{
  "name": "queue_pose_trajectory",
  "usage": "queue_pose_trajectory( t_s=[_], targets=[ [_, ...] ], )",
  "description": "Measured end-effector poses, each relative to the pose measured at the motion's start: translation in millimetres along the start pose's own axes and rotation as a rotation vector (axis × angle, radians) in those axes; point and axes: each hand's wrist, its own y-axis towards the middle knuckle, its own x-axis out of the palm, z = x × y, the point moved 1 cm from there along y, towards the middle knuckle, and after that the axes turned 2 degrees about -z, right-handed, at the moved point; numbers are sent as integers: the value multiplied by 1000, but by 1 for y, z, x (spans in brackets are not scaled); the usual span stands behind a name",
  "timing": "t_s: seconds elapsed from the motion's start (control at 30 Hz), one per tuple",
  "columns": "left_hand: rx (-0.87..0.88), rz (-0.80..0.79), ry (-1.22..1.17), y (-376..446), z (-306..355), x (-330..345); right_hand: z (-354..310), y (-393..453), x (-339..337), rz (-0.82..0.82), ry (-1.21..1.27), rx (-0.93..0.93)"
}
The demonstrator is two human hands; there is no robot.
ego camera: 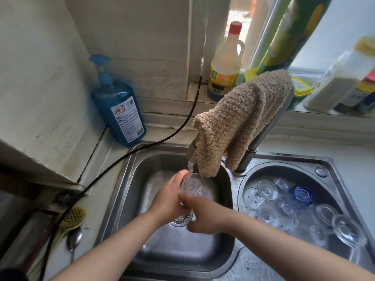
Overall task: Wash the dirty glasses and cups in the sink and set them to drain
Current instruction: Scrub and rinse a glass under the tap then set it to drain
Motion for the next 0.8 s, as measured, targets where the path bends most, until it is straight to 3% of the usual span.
queue_pose_trajectory(
  t_s=[0.1, 0.17, 0.23, 0.37, 0.47, 0.53, 0.6, 0.63, 0.7, 0.8],
  targets=[
    [-17, -53, -2, -5, 1, 4, 35, -8, -9, -114, -758, -91],
    [-50, -50, -43, -8, 1, 8, 51, -8, -25, -75, -1053, -312],
    [-60, -37, -71, -7, 1, 8, 57, -6, -34, -3, -1195, -369],
    [-36, -32, -37, -4, 1, 0, 38, -5, -7, -39, -838, -174],
    [-47, -39, -32, -7, 1, 0, 13, -8, 4, 51, -259, 22],
    [-61, -25, -72, -9, 1, 3, -4, -8, 3, 12, 292, 40],
    [-46, -4, -84, -10, 1, 4, -12, -5, 2, 42, 641, 52],
    [-38, -3, -73, -10, 1, 4, -15, -5, 3, 67, 674, 60],
    [-49, -7, -42, -10, 3, 2, -11, -7, 7, 99, 488, 16],
    [-86, -8, -50, -11, 1, -1, 12, -12, 7, 107, -177, -31]
  ],
)
